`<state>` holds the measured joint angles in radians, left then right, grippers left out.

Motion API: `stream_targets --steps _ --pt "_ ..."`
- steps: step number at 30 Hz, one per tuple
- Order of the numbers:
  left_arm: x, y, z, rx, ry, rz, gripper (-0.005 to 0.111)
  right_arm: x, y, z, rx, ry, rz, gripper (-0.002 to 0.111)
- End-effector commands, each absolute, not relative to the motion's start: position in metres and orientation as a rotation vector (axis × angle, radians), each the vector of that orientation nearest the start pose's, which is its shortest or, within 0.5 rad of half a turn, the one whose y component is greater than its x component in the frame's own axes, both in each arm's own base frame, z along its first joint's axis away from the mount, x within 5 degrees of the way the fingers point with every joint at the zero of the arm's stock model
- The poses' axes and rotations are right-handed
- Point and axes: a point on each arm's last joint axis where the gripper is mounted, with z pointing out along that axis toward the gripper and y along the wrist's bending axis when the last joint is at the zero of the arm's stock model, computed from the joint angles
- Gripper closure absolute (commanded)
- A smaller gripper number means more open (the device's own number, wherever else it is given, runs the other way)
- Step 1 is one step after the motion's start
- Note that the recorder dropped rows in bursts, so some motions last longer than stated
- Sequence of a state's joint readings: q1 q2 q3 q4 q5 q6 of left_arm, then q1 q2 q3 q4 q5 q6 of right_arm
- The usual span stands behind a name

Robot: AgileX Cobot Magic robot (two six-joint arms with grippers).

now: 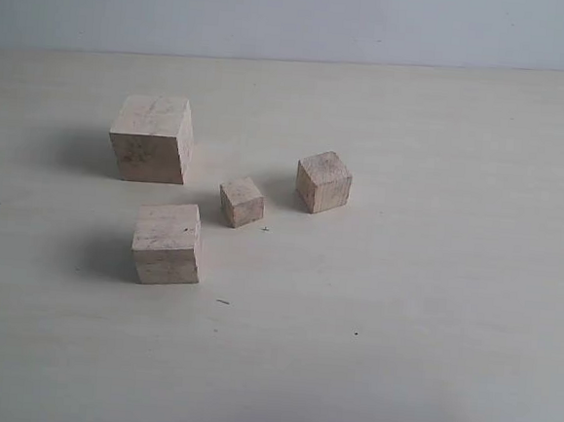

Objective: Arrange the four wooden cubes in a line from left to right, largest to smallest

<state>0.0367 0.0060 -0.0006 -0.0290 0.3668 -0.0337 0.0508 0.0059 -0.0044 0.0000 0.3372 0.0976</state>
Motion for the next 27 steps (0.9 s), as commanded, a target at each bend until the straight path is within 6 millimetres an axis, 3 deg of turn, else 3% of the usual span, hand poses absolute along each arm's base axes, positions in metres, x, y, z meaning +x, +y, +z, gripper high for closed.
stream_targets --steps 1,12,16,17,19,25,27 --pt "0.053 0.0 0.181 -0.076 1.837 -0.035 0.107 0.054 0.002 0.184 0.048 1.813 0.103 0.108" --pt "0.053 0.0 0.181 -0.076 1.837 -0.035 0.107 0.055 0.003 0.187 0.046 1.768 0.105 0.108" --pt "0.053 0.0 0.181 -0.076 1.837 -0.035 0.107 0.056 0.003 0.215 0.039 1.466 0.119 0.108" --pt "0.053 0.0 0.181 -0.076 1.837 -0.035 0.107 0.053 0.002 0.23 0.036 1.295 0.127 0.108" --pt "0.053 0.0 0.181 -0.076 1.837 -0.035 0.107 0.05 0.002 0.24 0.033 1.18 0.13 0.108" --pt "0.053 0.0 0.181 -0.076 1.837 -0.035 0.107 0.038 0.002 0.261 0.023 0.919 0.132 0.108" --pt "0.053 0.0 0.181 -0.076 1.837 -0.035 0.107 0.037 0.002 0.261 0.027 0.91 0.142 0.108"
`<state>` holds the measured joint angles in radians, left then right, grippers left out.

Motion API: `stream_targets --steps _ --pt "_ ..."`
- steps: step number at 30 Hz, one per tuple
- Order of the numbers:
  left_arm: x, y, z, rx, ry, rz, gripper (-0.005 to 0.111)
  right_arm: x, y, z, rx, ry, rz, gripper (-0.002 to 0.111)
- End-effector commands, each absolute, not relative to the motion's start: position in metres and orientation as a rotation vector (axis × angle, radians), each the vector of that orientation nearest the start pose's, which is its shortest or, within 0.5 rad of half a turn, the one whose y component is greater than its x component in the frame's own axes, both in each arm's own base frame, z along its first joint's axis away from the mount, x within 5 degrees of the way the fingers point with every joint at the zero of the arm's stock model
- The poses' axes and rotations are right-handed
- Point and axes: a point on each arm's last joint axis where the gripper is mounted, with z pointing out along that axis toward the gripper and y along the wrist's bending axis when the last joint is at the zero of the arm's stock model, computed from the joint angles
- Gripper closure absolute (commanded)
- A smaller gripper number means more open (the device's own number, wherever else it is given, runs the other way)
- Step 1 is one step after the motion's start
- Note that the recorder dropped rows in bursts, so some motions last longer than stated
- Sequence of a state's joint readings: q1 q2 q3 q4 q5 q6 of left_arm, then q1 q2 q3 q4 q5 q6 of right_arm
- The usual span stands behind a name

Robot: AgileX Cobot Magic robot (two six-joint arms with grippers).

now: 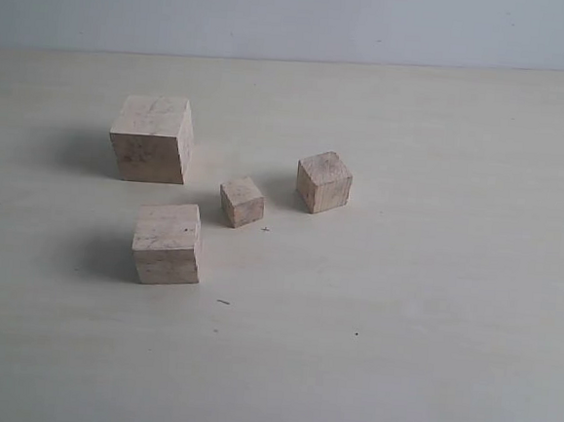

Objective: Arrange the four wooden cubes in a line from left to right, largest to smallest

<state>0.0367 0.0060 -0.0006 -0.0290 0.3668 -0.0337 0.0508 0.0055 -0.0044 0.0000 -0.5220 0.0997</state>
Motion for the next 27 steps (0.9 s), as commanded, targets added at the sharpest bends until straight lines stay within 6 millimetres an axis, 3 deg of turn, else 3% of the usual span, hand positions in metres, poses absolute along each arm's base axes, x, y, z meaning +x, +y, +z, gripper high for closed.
stream_targets --steps 1,3,6,7,9,12,15,16,19,23,27 --pt "0.053 0.0 0.181 -0.076 1.837 -0.035 0.107 0.039 0.002 0.269 0.052 0.957 0.186 0.108" --pt "0.053 0.0 0.181 -0.076 1.837 -0.035 0.107 0.041 0.002 0.286 0.072 0.994 0.217 0.108" --pt "0.053 0.0 0.181 -0.076 1.837 -0.035 0.107 0.049 0.002 0.34 0.108 1.067 0.265 0.108" --pt "0.053 0.0 0.181 -0.076 1.837 -0.035 0.107 0.072 0.003 0.368 0.138 1.208 0.279 0.108" --pt "0.053 0.0 0.181 -0.076 1.837 -0.035 0.107 0.102 0.009 0.394 0.129 1.365 0.3 0.108" --pt "0.053 0.0 0.181 -0.076 1.837 -0.035 0.107 0.152 0.038 0.416 0.018 1.592 0.404 0.108" --pt "0.053 0.0 0.181 -0.076 1.837 -0.035 0.107 0.196 0.087 0.4 -0.166 1.86 0.462 0.108" --pt "0.053 0.0 0.181 -0.076 1.837 -0.035 0.107 0.212 0.117 0.381 -0.247 2.035 0.52 0.108" --pt "0.053 0.0 0.181 -0.076 1.837 -0.035 0.107 0.222 0.158 0.346 -0.32 2.294 0.625 0.108" --pt "0.053 0.0 0.181 -0.076 1.837 -0.035 0.107 0.23 0.195 0.304 -0.389 2.484 0.721 0.108" --pt "0.053 0.0 0.181 -0.076 1.837 -0.035 0.107 0.237 0.21 0.277 -0.484 2.551 0.694 0.108"
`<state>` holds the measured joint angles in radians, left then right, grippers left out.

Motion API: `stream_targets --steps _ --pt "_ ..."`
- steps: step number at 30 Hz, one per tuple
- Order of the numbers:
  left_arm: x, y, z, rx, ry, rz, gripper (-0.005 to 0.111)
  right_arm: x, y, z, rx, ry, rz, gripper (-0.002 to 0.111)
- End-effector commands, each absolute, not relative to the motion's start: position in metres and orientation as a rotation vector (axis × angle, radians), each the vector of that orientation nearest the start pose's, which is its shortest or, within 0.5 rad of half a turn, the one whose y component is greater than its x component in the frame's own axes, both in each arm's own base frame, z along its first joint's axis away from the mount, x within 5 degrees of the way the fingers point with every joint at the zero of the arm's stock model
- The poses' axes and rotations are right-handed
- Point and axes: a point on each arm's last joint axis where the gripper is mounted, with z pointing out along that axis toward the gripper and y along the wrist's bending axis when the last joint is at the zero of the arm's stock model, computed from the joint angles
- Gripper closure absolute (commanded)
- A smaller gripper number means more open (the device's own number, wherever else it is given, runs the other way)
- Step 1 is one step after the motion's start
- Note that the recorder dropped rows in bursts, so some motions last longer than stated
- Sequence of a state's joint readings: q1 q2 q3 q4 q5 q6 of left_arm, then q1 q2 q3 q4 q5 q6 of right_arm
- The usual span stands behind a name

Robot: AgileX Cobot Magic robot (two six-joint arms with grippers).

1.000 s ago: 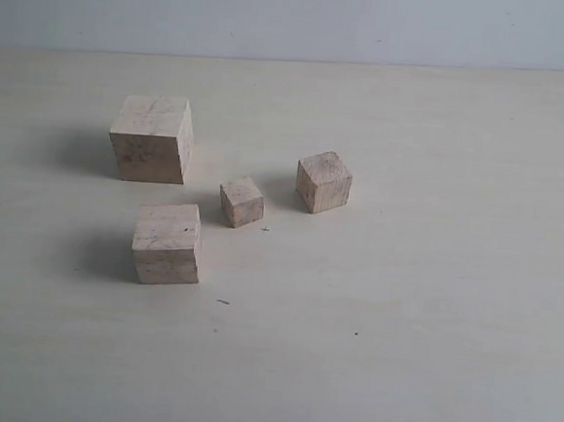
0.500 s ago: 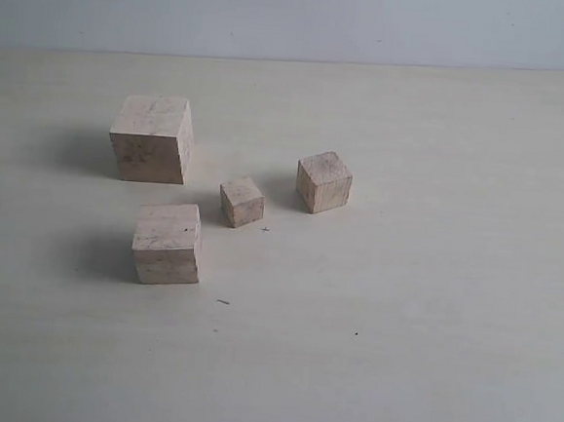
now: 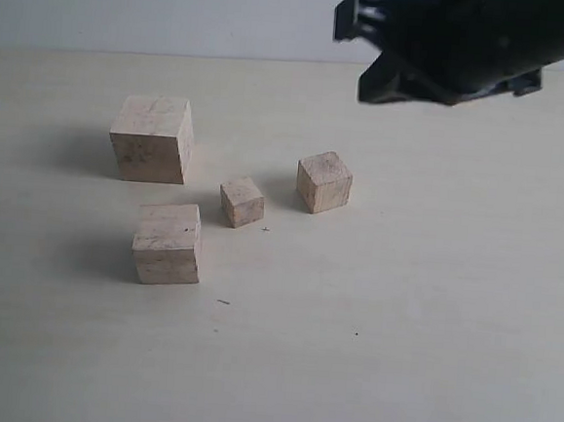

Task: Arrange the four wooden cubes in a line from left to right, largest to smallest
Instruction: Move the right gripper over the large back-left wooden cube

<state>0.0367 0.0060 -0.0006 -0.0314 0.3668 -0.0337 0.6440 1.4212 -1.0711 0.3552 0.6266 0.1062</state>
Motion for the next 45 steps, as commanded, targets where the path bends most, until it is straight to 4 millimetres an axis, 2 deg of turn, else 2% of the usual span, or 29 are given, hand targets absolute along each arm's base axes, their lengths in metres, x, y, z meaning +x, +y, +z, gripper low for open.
stream_targets --steps 1,5,15,17,20,24,26,29,31,33,35,40,45 --pt "0.053 0.0 0.181 -0.076 1.837 -0.035 0.107 0.239 0.211 0.272 -0.476 2.567 0.697 0.108" --pt "0.053 0.0 0.181 -0.076 1.837 -0.035 0.107 0.243 0.214 0.268 -0.465 2.565 0.695 0.108" --pt "0.053 0.0 0.181 -0.076 1.837 -0.035 0.107 0.261 0.217 0.282 -0.363 2.318 0.709 0.108" --pt "0.053 0.0 0.181 -0.076 1.837 -0.035 0.107 0.264 0.219 0.287 -0.459 2.255 0.665 0.108" --pt "0.053 0.0 0.181 -0.076 1.837 -0.035 0.107 0.268 0.227 0.293 -0.72 2.132 0.557 0.105" --pt "0.053 0.0 0.181 -0.076 1.837 -0.035 0.107 0.274 0.245 0.294 -0.933 2.023 0.476 0.091" --pt "0.053 0.0 0.181 -0.076 1.837 -0.035 0.107 0.276 0.259 0.286 -1.042 1.981 0.444 0.077" --pt "0.053 0.0 0.181 -0.076 1.837 -0.035 0.107 0.281 0.28 0.263 -1.21 1.952 0.396 0.048" --pt "0.053 0.0 0.181 -0.076 1.837 -0.035 0.107 0.286 0.287 0.246 -1.238 1.981 0.392 0.026" --pt "0.053 0.0 0.181 -0.076 1.837 -0.035 0.107 0.291 0.291 0.235 -1.234 1.999 0.386 0.011" --pt "0.053 0.0 0.181 -0.076 1.837 -0.035 0.107 0.293 0.293 0.229 -1.191 2.038 0.404 0.006" --pt "0.053 0.0 0.181 -0.076 1.837 -0.035 0.107 0.293 0.296 0.23 -1.005 2.125 0.533 0.006" --pt "0.053 0.0 0.181 -0.076 1.837 -0.035 0.107 0.297 0.296 0.233 -1.012 2.058 0.493 0.006"
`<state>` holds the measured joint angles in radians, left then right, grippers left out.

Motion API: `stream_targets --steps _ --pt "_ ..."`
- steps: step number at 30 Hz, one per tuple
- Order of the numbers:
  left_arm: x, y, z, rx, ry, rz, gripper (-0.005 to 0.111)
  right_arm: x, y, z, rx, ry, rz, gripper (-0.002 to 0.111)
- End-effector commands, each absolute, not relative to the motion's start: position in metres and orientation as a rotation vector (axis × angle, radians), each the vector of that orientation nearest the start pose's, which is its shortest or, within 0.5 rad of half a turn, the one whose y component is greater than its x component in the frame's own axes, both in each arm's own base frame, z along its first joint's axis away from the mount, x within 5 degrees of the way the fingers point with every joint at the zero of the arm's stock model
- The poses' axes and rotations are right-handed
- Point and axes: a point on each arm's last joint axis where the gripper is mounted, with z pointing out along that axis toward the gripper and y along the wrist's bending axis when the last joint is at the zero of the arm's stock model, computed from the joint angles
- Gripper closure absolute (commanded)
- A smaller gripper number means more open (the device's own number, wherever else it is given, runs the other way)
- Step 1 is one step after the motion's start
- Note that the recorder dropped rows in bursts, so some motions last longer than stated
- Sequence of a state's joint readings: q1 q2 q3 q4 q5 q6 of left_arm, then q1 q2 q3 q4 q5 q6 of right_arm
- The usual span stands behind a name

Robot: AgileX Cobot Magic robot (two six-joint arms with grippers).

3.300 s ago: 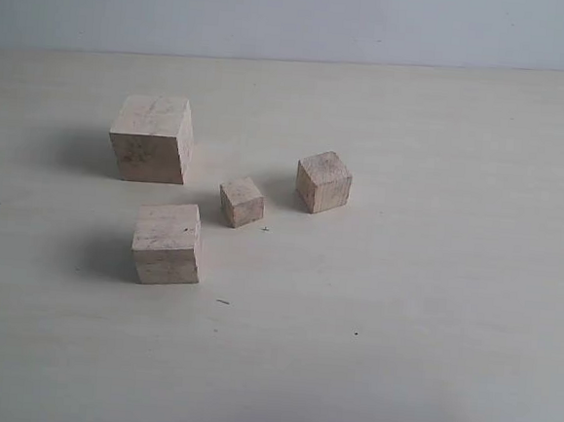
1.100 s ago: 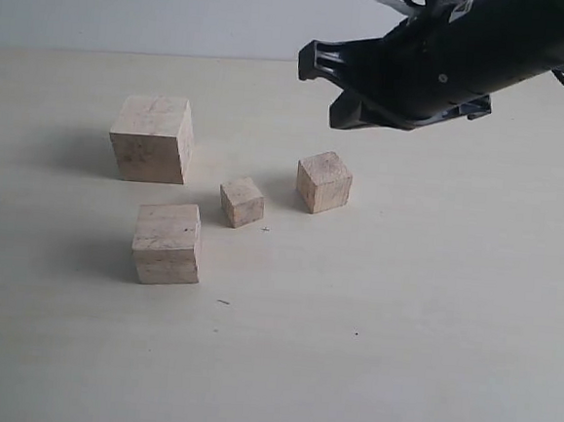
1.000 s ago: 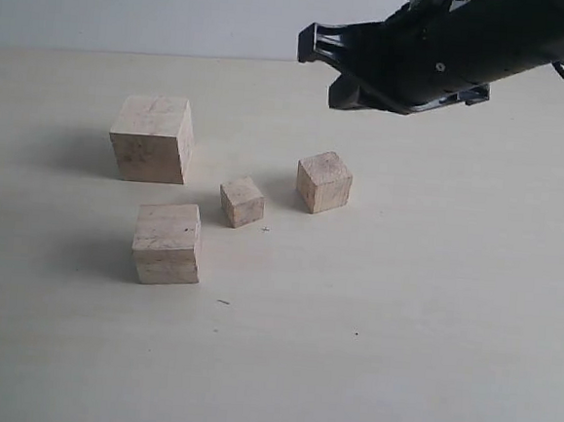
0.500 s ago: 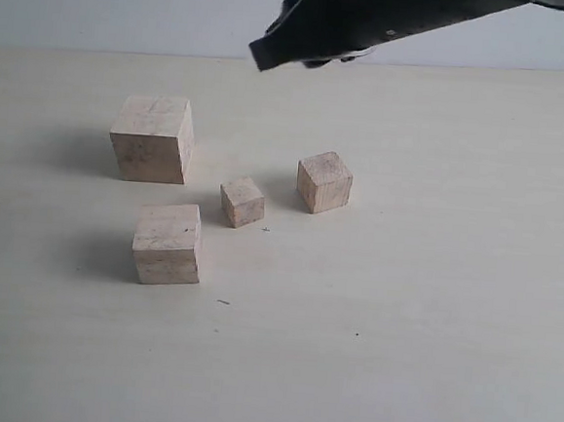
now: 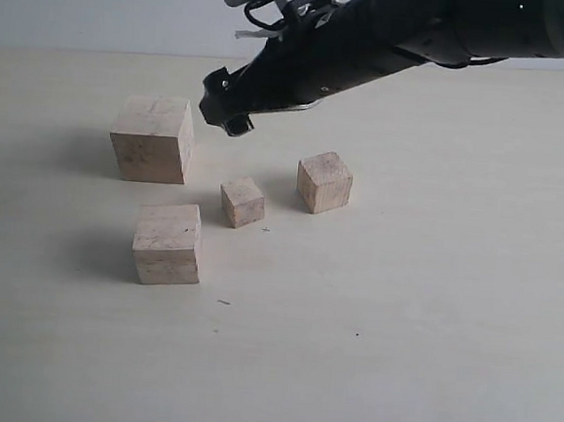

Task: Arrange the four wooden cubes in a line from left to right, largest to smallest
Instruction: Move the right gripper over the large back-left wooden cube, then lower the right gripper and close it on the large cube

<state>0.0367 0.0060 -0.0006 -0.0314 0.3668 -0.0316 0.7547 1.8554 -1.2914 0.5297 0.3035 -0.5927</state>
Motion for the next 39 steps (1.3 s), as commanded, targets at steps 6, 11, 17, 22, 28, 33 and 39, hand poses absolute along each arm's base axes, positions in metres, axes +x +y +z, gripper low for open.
stream_targets --steps 6,11,17,22,28,33,39 --pt "0.053 0.0 0.181 -0.076 1.837 -0.035 0.107 0.308 0.304 0.237 -1.009 2.023 0.487 0.006" --pt "0.053 0.0 0.181 -0.076 1.837 -0.035 0.107 0.32 0.318 0.224 -1.061 2.082 0.518 0.006" --pt "0.053 0.0 0.181 -0.076 1.837 -0.035 0.107 0.333 0.332 0.197 -1.131 2.154 0.544 0.006" --pt "0.053 0.0 0.181 -0.076 1.837 -0.035 0.107 0.337 0.344 0.182 -1.324 2.125 0.567 0.006" --pt "0.053 0.0 0.181 -0.076 1.837 -0.035 0.107 0.335 0.357 0.18 -1.515 1.974 0.655 0.006" --pt "0.053 0.0 0.181 -0.076 1.837 -0.035 0.107 0.346 0.356 0.182 -1.644 1.773 0.545 0.006" --pt "0.053 0.0 0.181 -0.076 1.837 -0.035 0.107 0.367 0.36 0.16 -1.587 1.73 0.713 0.007"
